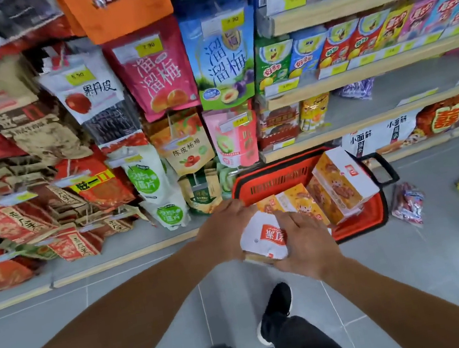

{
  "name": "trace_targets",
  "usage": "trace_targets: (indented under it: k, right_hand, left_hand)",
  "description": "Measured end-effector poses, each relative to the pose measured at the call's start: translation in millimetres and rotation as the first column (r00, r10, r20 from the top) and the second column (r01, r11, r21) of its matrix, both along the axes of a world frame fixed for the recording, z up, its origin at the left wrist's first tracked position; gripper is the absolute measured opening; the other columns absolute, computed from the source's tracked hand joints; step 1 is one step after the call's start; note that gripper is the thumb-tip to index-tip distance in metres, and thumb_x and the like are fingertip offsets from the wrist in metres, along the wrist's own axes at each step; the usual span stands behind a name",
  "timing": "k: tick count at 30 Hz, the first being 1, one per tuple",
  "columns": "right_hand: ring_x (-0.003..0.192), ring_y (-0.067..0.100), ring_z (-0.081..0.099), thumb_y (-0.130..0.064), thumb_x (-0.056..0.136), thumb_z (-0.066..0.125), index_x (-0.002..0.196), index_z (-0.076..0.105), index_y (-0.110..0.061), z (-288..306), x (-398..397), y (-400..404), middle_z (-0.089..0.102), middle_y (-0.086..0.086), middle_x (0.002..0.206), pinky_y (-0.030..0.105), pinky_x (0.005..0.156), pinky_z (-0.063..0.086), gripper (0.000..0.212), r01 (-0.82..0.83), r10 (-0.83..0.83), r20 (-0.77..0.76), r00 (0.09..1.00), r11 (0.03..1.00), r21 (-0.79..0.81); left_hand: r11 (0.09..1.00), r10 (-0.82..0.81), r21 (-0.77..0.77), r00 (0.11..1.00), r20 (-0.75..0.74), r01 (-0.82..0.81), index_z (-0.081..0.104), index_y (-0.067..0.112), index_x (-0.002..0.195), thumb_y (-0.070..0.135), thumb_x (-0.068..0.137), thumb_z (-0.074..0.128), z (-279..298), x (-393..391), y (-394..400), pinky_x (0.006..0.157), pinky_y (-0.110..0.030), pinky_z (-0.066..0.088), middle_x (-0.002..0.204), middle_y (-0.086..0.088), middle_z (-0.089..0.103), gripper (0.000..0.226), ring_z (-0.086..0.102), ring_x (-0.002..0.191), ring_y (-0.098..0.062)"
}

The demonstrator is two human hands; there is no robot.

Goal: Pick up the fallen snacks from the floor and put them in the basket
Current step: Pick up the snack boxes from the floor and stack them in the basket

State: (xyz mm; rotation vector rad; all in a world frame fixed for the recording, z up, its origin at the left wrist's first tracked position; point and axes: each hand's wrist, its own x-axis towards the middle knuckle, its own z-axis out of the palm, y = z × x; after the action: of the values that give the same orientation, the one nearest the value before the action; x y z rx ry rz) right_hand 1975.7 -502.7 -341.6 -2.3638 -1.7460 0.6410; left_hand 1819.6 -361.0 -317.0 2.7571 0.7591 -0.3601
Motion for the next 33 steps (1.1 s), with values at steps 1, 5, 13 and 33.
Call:
trace_targets:
  k: [1,5,13,33]
  right_hand:
    - [0.138,0.025,0.037,-0.071,0.073,0.064,0.154,0.015,-0.028,-2,13,9,0.038,-0.003,0.151,0.045,0.115,0.028,0.105,0.024,-0.023,-0.008,1.0,1.0,0.01]
    - [0.138,0.025,0.035,-0.076,0.073,0.061,0.154,0.007,-0.027,-10,58,31,0.033,-0.003,0.153,0.046,0.115,0.027,0.109,0.078,-0.078,-0.016,0.997,0.997,-0.01]
    - [0.144,0.029,0.025,-0.066,0.076,0.069,0.155,0.0,-0.03,-38,113,46,0.026,0.002,0.158,0.051,0.12,0.02,0.111,0.342,-0.349,-0.021,0.937,0.927,-0.155]
    - [0.136,0.029,0.037,-0.056,0.071,0.079,0.149,0.023,-0.026,-282,232,102,0.042,0.002,0.147,0.049,0.114,0.028,0.101,0.748,-0.746,0.095,0.659,0.639,-0.176]
  left_hand:
    - [0.999,-0.025,0.022,1.0,-0.008,0.025,0.026,0.022,0.148,0.039,0.06,0.085,-1,15,13,0.112,-0.035,0.031,0.141,-0.001,0.035,0.107,0.023,0.136,-0.024]
    - [0.992,-0.125,0.034,0.992,0.002,0.125,0.03,0.02,0.147,0.046,0.061,0.08,-11,70,51,0.112,-0.042,0.033,0.136,-0.003,0.039,0.102,0.027,0.134,-0.027]
    - [0.919,-0.394,-0.022,0.919,-0.017,0.394,0.032,0.02,0.147,0.053,0.067,0.078,-39,173,109,0.11,-0.039,0.03,0.133,-0.004,0.041,0.098,0.027,0.134,-0.026]
    - [0.818,-0.576,-0.024,0.818,-0.009,0.575,0.03,0.033,0.146,0.011,0.063,0.081,-324,379,168,0.114,-0.05,0.025,0.141,-0.002,0.034,0.1,0.021,0.141,-0.031]
